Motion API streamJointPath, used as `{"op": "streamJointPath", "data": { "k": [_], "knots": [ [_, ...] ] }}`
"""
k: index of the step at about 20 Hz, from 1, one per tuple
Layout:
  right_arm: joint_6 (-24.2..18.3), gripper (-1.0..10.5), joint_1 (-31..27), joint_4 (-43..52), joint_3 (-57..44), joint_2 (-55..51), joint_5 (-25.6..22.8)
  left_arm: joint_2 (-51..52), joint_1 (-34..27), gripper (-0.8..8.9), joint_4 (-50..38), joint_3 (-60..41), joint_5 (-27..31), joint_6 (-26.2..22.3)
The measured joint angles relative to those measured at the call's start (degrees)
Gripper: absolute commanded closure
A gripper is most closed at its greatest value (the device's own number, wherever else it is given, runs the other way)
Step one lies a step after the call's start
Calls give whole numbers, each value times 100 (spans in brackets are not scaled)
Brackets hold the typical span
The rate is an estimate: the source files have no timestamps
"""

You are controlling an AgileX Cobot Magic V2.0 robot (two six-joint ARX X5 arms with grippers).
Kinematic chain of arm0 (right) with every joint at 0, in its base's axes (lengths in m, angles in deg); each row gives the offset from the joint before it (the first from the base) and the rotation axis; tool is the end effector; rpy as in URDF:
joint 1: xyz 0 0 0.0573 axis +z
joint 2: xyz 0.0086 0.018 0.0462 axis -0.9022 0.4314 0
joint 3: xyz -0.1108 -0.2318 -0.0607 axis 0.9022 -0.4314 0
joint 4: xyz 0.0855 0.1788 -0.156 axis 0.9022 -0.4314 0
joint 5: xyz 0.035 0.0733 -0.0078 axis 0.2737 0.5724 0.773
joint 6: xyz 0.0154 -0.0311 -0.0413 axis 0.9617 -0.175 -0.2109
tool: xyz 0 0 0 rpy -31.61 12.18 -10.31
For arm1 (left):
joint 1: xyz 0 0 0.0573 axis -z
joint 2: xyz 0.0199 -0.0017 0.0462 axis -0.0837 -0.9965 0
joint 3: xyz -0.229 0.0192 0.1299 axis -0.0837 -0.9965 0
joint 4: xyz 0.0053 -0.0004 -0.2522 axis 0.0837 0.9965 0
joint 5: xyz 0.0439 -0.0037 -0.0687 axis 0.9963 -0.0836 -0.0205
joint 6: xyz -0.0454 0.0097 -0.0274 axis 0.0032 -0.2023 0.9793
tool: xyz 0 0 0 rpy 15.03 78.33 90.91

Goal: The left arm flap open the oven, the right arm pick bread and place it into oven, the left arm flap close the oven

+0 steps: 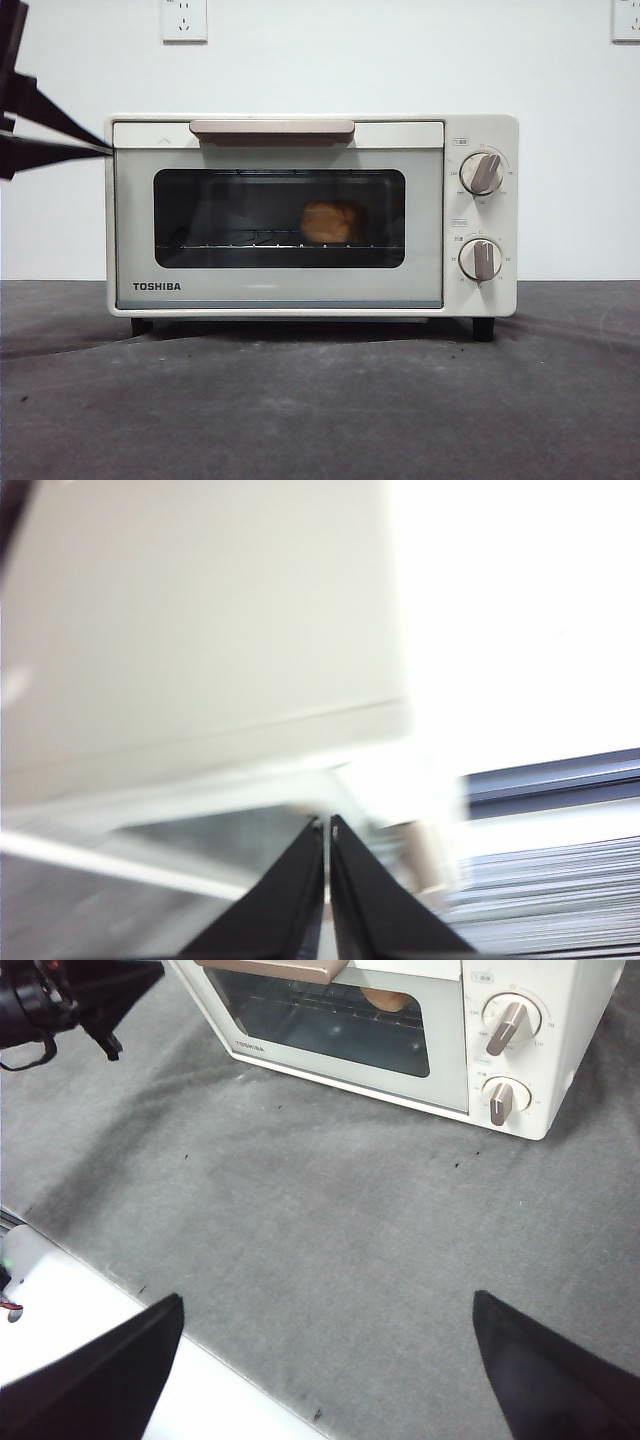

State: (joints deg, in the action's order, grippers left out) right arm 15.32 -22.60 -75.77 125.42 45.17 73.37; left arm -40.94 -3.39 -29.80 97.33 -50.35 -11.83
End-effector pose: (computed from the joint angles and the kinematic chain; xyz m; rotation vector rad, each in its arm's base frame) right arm 0.0455 0.0427 0.3565 0.1368 0.7178 0.6309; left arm 0.2340 -0.0239 0.2092 -1.1792 0.4956 -0.5634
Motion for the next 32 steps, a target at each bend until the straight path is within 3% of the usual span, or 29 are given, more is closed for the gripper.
{"op": "streamJointPath", "data": {
  "k": [3, 9, 19, 22, 26, 32],
  "knots": [
    [0, 484, 0, 0, 0, 0, 0, 9, -31, 798, -299, 0, -151, 400],
    [0, 484, 4, 179, 0, 0, -142, 85, -37, 798, -861, 0, -1102, 1019],
    [-219, 508, 4, 866, 0, 0, -151, 1547, -37, 798, -505, 236, -1375, 1163],
    [-306, 692, 4, 868, 0, 0, -151, 2085, -37, 798, 136, 326, -1375, 879],
    [-378, 938, 4, 905, 0, 0, -151, 2824, -37, 798, 1333, 356, -1281, 31],
    [-625, 941, 4, 1025, 0, 0, -153, 3860, -37, 798, 2885, 356, -909, -1917]
  ]
}}
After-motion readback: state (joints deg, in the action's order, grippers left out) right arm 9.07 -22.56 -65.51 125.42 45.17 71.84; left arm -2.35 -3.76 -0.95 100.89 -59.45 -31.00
